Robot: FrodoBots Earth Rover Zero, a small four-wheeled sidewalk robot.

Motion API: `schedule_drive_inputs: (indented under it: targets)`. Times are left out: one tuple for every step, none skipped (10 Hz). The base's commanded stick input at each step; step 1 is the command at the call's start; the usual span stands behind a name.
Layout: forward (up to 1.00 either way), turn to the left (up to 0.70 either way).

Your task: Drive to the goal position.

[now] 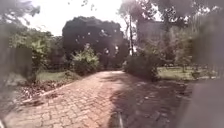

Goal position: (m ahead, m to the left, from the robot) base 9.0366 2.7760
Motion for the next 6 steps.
schedule_drive_inputs:
  targets:
    - [0.7, 0.0]
    - [0.7, 0.0]
    - [0.7, 0.0]
    - [0.7, 0.0]
    - [0.7, 0.0]
    - [0.7, 0.0]
